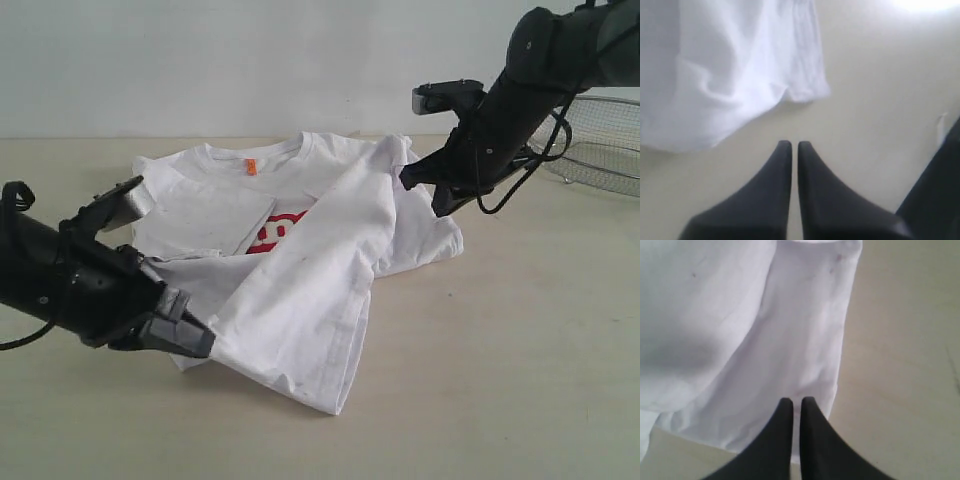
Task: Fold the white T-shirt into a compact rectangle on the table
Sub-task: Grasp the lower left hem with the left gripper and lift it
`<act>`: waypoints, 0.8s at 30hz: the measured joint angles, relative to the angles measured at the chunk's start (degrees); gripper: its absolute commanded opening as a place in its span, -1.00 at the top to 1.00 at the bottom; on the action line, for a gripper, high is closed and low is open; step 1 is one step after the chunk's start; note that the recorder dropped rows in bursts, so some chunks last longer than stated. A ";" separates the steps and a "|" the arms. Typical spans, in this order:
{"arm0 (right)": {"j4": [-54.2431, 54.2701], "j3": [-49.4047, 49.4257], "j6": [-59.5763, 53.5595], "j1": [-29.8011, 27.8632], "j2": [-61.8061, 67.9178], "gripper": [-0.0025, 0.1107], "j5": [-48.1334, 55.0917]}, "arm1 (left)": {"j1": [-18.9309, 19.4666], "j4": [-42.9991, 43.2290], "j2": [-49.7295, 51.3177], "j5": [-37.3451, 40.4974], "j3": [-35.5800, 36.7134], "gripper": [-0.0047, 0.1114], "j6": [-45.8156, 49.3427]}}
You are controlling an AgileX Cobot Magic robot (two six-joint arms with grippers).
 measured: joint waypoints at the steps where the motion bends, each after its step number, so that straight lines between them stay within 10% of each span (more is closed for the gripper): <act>1: 0.00 0.09 -0.24 0.00 0.25 0.96 0.00 | -0.23 -3.55 0.00 0.00 0.60 0.84 0.97; 8: 0.00 0.21 -2.16 0.00 0.98 0.96 -1.25 | -0.48 -30.90 0.00 0.51 13.09 0.84 17.72; 17: 0.93 0.24 -3.49 0.00 0.98 0.96 -3.82 | -0.48 -36.48 -0.82 -10.48 19.58 0.84 17.02; 19: 1.75 0.24 -3.60 0.00 0.98 0.96 -4.08 | -0.48 -36.70 -0.66 -11.00 19.58 0.71 16.93; 24: 1.90 0.24 -3.97 0.00 0.98 0.96 -4.89 | -0.48 -36.70 2.85 -10.30 19.58 -0.31 17.90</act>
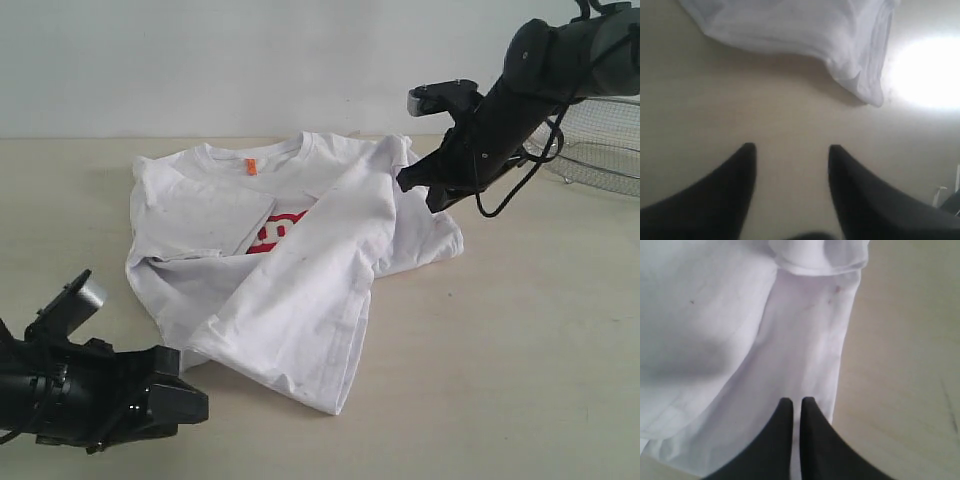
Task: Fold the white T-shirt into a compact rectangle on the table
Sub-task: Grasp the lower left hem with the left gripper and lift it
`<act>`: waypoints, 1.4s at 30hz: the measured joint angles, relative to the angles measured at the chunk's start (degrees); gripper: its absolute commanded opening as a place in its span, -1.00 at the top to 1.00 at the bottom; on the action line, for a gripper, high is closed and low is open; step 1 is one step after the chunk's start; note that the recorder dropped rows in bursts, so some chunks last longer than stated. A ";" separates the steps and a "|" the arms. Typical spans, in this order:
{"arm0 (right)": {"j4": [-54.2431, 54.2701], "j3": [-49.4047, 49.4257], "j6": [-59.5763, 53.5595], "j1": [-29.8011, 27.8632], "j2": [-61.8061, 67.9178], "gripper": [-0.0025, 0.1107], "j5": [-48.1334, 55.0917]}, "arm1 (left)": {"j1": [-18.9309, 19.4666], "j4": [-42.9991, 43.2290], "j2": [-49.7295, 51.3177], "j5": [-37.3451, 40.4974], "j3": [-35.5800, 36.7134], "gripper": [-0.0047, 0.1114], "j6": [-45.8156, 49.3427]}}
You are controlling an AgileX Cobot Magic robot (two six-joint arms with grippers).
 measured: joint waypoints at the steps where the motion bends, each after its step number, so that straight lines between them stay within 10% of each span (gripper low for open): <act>1: 0.10 0.00 -0.16 0.00 0.00 0.96 -0.11 | 0.00 0.00 1.16 0.27 0.00 -0.33 0.00; 23: 0.44 0.00 -0.46 0.00 0.00 0.96 -0.77 | -4.26 -0.49 17.82 10.83 -17.07 -0.09 0.00; 31: 0.53 0.00 -0.46 0.00 0.00 0.96 -0.88 | -5.89 -0.49 19.41 10.03 -23.06 0.83 -0.96; 42: 0.53 0.00 -0.60 0.00 0.00 0.96 -0.88 | -5.97 -0.49 17.68 19.21 -23.21 0.84 -0.96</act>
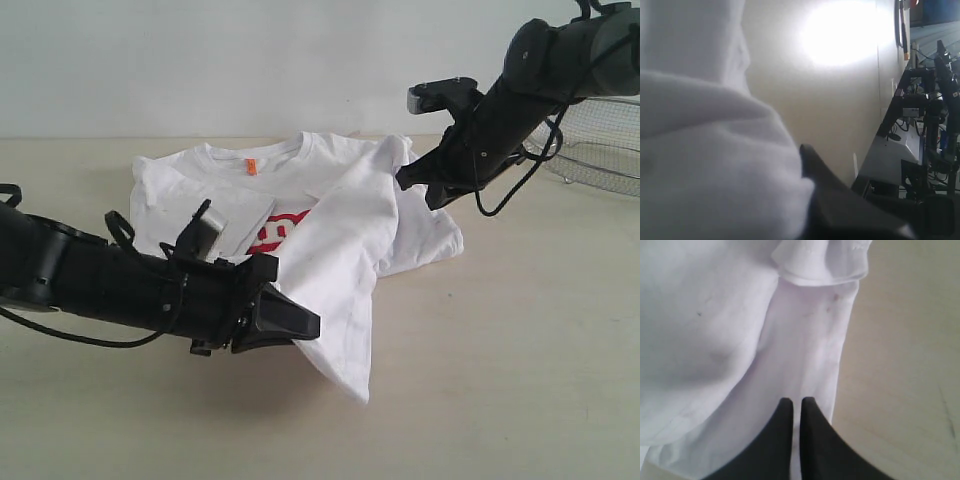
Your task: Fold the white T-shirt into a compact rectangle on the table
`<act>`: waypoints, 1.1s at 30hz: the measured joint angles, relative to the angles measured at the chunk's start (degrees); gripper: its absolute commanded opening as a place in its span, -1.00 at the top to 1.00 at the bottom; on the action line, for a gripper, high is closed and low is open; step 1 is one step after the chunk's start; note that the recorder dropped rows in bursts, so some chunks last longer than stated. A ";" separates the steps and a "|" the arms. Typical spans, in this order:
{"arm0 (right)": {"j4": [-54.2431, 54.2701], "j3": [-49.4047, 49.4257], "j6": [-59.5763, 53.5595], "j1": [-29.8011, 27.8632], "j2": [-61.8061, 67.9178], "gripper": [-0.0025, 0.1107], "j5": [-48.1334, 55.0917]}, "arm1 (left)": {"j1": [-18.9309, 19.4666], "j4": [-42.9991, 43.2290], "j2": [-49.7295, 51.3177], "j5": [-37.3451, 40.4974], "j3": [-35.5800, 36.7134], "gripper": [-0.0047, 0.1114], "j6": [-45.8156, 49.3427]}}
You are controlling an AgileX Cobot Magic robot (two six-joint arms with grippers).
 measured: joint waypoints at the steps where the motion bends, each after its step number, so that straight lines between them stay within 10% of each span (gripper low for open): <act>1: 0.00 0.00 0.00 0.00 0.00 0.96 0.00 | 0.00 0.00 -0.72 0.00 0.00 0.84 0.00; 33: 0.00 0.00 -0.83 0.00 0.00 0.96 0.34 | 16.08 0.11 -4.52 -12.34 -11.01 0.84 -3.04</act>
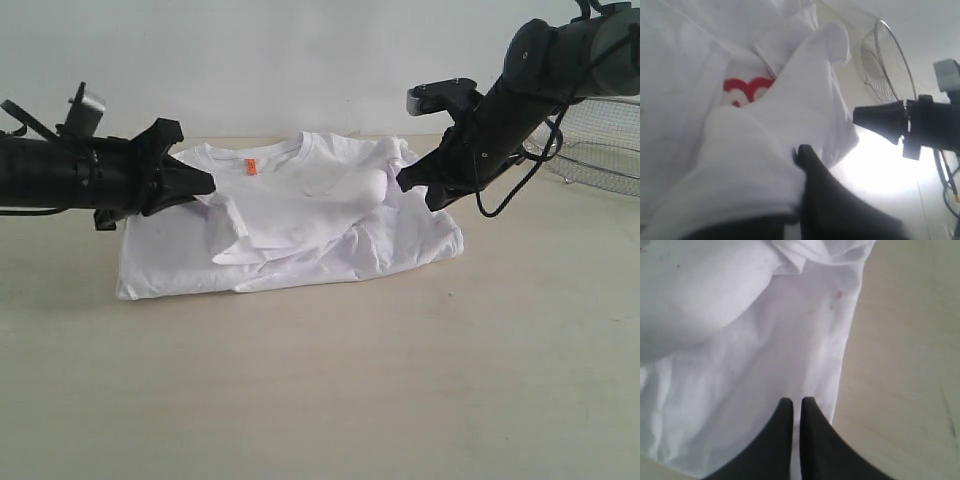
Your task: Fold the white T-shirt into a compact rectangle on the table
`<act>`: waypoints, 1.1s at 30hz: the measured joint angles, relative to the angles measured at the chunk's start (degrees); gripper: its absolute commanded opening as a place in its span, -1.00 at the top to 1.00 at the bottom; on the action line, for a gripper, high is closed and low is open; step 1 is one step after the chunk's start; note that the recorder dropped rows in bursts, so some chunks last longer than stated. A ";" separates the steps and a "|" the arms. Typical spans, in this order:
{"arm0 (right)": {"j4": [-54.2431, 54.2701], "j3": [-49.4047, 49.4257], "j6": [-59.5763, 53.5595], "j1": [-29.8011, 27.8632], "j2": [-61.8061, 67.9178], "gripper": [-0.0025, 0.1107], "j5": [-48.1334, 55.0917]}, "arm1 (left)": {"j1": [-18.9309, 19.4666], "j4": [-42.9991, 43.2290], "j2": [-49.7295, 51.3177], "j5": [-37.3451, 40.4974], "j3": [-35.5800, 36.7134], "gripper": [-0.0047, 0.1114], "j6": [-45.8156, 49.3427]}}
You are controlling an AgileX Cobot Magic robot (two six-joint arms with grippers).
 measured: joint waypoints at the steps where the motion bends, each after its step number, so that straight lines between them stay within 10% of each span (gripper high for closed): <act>1: 0.00 0.00 -0.16 0.00 0.00 0.96 0.00 | 0.23 0.00 0.00 -1.38 -0.50 0.84 0.00; 10: 0.00 0.00 -0.54 0.00 0.00 0.96 0.12 | 0.54 0.00 1.52 -14.30 -4.53 0.84 2.43; 33: 1.22 0.00 -1.51 0.00 2.89 0.96 6.61 | 0.54 0.00 13.37 -17.62 -15.12 0.84 9.00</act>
